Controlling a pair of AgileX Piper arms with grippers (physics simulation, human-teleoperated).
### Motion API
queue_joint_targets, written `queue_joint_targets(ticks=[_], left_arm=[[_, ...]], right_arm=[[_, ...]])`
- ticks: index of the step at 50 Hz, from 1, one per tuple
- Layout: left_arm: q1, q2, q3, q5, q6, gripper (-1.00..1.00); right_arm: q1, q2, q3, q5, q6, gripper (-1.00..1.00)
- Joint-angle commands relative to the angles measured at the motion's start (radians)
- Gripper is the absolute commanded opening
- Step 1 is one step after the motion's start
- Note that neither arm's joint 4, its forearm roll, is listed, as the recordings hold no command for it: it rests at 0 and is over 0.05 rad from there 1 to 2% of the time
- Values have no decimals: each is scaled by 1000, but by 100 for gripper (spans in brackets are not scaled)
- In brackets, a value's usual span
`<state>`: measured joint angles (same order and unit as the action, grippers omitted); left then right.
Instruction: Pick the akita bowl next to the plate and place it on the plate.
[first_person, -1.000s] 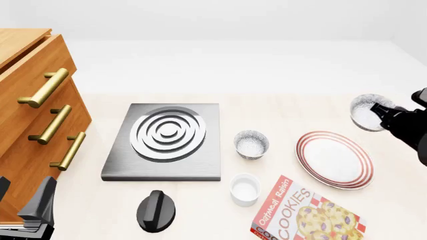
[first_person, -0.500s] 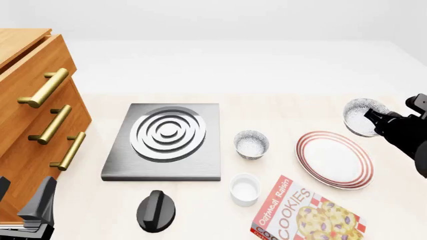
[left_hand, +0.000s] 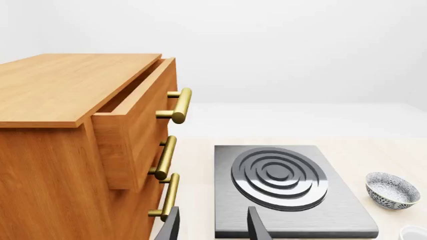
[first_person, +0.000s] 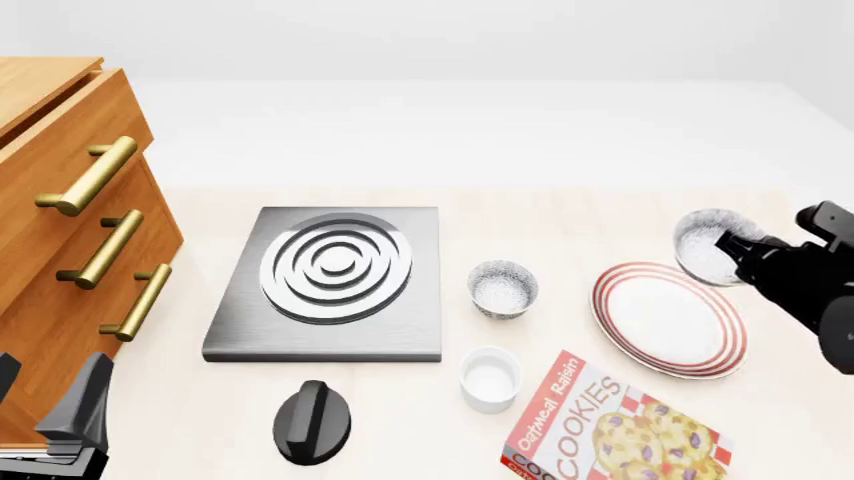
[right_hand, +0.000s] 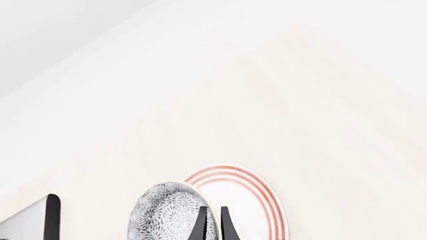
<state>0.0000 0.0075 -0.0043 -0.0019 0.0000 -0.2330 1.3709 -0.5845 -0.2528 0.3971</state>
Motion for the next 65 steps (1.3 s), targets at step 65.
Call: queue_joint_targets(ticks=[65], left_arm=[[0,0,0,0,0,100]], right_arm=[[38,143,71,-125,-48,-100]])
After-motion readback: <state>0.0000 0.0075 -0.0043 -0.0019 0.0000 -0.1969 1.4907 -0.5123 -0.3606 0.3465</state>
